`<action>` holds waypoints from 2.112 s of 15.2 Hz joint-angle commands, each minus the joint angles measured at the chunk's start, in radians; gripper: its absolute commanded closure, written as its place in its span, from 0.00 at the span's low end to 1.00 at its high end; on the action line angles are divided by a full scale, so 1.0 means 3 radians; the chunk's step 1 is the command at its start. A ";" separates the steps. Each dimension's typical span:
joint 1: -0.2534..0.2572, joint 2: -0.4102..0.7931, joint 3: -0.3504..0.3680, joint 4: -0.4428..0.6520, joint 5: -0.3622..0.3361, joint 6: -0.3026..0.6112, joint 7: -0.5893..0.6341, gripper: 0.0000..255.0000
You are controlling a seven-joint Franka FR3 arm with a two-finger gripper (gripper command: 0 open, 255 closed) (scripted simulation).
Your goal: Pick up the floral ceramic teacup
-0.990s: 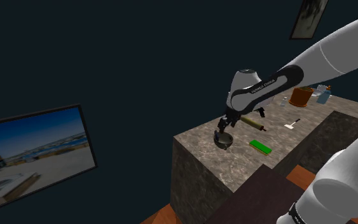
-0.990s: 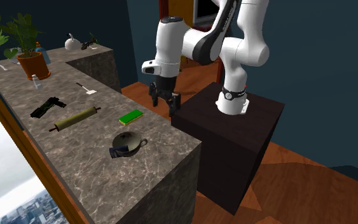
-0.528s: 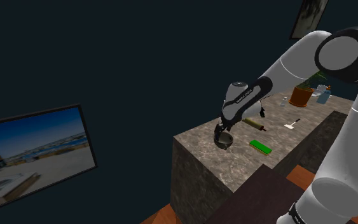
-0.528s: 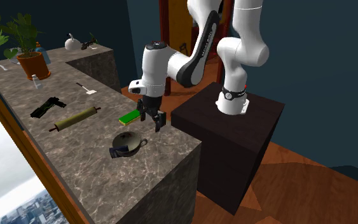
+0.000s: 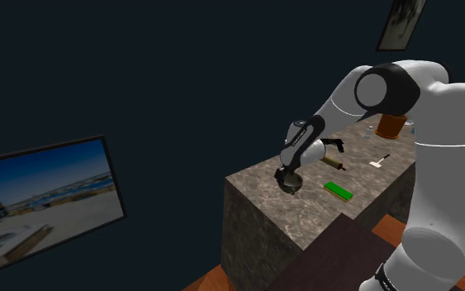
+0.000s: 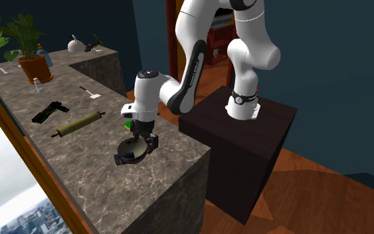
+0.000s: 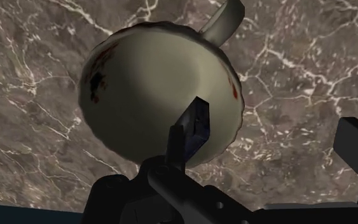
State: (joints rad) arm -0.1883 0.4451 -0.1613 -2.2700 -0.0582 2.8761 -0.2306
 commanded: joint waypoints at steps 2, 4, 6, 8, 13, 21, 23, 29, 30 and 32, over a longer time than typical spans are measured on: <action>-0.0065 0.0186 0.0025 0.0115 0.0020 0.0084 -0.0051 0.00; -0.0075 0.0276 0.0037 0.0139 0.0027 0.0150 -0.0050 0.00; -0.0085 0.0367 0.0048 0.0166 0.0034 0.0214 -0.0049 0.00; -0.0097 0.0485 0.0062 0.0205 0.0043 0.0293 -0.0046 0.00; -0.0099 0.0486 0.0063 0.0205 0.0042 0.0294 -0.0048 1.00; -0.0093 0.0439 0.0057 0.0189 0.0039 0.0263 -0.0047 1.00; -0.0083 0.0347 0.0046 0.0160 0.0032 0.0200 -0.0049 1.00; -0.0054 0.0078 0.0012 0.0090 0.0008 0.0002 -0.0051 1.00; -0.0049 0.0034 0.0006 0.0081 0.0004 -0.0033 -0.0051 1.00; -0.0039 -0.0053 -0.0005 0.0065 -0.0005 -0.0103 -0.0051 1.00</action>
State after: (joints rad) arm -0.2005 0.4436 -0.1611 -2.2484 -0.0585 2.8568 -0.2449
